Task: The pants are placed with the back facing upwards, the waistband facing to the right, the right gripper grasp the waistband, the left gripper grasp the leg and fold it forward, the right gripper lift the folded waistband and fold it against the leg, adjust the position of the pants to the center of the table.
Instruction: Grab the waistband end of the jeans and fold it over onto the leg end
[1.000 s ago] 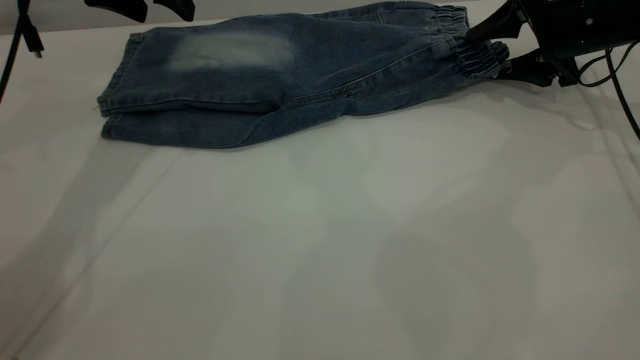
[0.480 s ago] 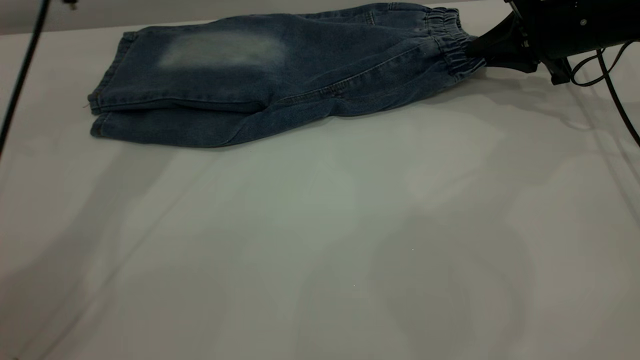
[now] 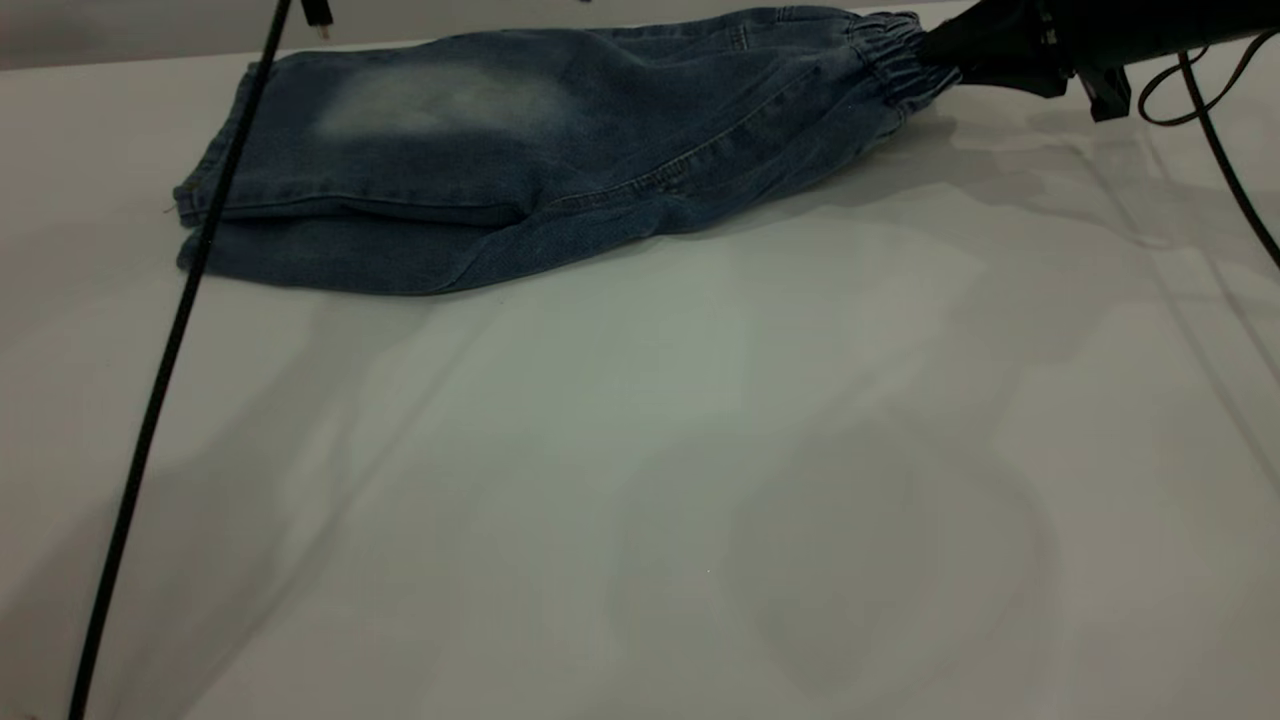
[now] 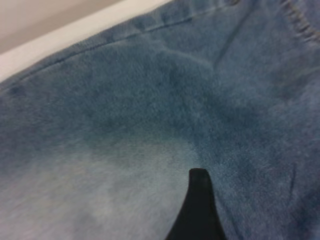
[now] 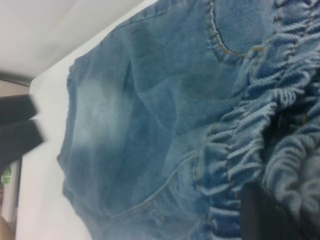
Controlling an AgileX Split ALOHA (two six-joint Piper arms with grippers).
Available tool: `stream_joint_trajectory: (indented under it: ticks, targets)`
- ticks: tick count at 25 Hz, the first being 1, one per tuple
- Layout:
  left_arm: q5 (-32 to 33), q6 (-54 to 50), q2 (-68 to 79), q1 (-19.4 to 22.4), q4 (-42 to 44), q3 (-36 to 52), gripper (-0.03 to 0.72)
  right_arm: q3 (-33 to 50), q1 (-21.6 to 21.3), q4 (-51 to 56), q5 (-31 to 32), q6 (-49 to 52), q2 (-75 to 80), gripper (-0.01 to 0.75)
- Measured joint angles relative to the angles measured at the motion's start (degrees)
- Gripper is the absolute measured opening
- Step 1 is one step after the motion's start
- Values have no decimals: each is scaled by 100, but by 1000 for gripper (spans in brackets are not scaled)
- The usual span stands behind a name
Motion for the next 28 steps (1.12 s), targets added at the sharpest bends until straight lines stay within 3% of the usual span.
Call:
stream_joint_trajectory:
  ticks: [5, 14, 28]
  targets:
    - [360, 0, 572, 0, -5, -512, 533, 0, 0, -28, 63, 5, -176, 61]
    - [389, -5, 1088, -2, -5, -545, 533, 0, 6, -14, 322, -1, -362, 61]
    - [435, -13, 1146, -6, -21, -545, 531, -100, 441, 174, 1110, 53, -634, 61]
